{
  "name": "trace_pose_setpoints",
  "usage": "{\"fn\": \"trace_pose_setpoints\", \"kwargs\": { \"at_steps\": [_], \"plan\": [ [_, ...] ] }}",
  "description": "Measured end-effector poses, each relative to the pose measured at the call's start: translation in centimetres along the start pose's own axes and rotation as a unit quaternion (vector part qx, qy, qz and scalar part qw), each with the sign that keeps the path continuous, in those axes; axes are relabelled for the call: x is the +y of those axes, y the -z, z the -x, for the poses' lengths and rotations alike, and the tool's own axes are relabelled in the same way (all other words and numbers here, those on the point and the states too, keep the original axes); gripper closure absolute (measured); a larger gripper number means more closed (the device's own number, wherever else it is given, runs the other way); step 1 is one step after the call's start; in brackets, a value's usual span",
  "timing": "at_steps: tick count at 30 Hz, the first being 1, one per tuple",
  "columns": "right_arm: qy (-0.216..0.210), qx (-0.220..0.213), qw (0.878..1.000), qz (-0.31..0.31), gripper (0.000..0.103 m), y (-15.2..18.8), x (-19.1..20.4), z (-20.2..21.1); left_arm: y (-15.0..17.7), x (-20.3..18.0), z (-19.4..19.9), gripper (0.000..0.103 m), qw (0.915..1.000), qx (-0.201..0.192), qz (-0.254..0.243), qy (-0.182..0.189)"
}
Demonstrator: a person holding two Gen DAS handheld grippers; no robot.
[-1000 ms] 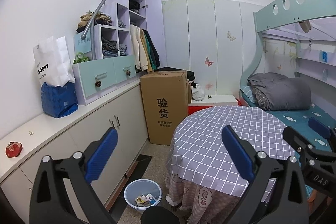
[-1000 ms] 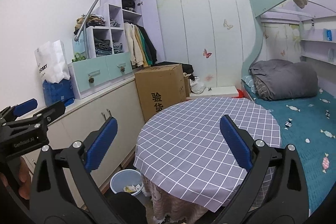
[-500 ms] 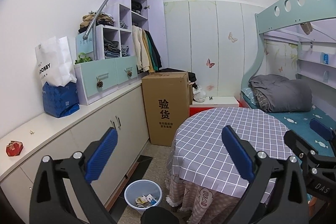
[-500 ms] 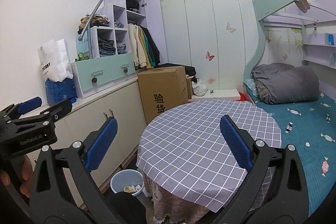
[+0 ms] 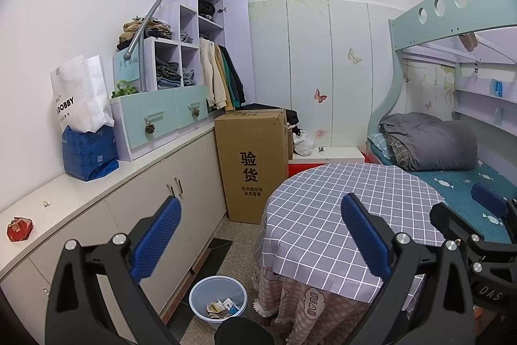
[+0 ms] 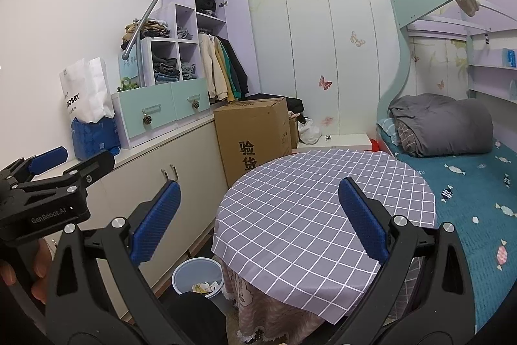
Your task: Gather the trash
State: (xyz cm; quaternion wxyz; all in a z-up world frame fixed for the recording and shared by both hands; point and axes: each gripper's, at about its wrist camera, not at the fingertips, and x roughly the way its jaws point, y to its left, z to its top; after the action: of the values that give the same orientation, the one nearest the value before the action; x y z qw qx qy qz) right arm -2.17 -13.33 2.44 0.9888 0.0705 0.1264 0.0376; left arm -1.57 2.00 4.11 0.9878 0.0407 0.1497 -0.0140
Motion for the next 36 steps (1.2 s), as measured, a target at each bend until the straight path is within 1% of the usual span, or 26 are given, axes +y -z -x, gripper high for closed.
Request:
{"fn": "trace_pose_setpoints", "kwargs": {
  "at_steps": [36],
  "plan": [
    [-0.005,0.008,1.000,-0.004,0.007,0.97,0.42,-0.10,0.45,-0.30,-0.10,0.006,1.0000,0.002,-0.002,0.001]
  ]
}}
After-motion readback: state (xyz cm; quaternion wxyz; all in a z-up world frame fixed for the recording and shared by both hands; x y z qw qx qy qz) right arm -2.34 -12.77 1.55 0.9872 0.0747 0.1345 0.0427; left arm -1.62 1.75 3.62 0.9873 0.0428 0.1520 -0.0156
